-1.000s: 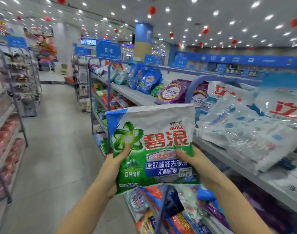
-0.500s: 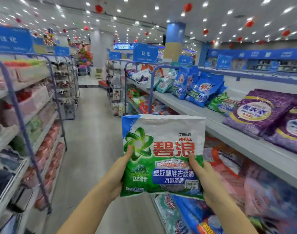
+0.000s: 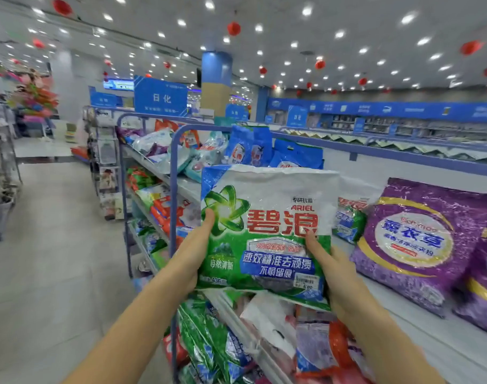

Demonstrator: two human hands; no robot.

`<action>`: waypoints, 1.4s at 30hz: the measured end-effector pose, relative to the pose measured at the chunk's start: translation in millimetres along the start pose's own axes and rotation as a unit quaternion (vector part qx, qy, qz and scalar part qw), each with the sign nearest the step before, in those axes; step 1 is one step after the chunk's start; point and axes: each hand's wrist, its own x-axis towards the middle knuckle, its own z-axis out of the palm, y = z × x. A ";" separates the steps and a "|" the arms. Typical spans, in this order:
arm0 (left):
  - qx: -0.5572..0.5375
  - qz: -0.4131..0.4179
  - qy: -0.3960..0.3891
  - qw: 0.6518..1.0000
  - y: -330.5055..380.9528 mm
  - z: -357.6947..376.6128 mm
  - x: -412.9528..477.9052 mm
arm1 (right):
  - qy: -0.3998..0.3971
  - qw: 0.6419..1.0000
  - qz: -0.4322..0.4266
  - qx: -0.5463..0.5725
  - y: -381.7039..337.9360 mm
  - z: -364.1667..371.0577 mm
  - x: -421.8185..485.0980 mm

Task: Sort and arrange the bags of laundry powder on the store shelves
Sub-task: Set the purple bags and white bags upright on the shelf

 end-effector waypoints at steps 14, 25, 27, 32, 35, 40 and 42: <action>0.144 0.052 -0.224 0.962 16.5 170.2 258.5 | 0.298 0.954 0.041 -0.007 -19.2 -93.2 153.3; 0.104 -0.105 -0.345 0.927 -26.2 216.5 321.4 | 0.508 0.840 0.064 -0.180 11.5 -104.1 204.2; 0.080 -0.124 -0.342 0.928 -27.4 218.2 320.7 | 0.535 0.826 0.059 -0.169 11.9 -103.1 208.8; 0.061 -0.164 -0.368 0.913 -27.4 217.7 319.7 | 0.587 0.786 0.041 -0.188 17.8 -94.1 212.5; 0.078 -0.123 -0.385 0.911 -21.2 206.8 322.1 | 0.588 0.771 0.027 -0.242 13.7 -82.0 208.7; 0.125 0.072 -0.409 0.901 5.7 139.5 336.2 | 0.571 0.738 -0.075 -0.352 1.0 -46.1 197.9; 0.115 0.119 -0.401 0.901 15.3 98.2 350.5 | 0.548 0.740 -0.125 -0.370 -2.5 -23.9 205.5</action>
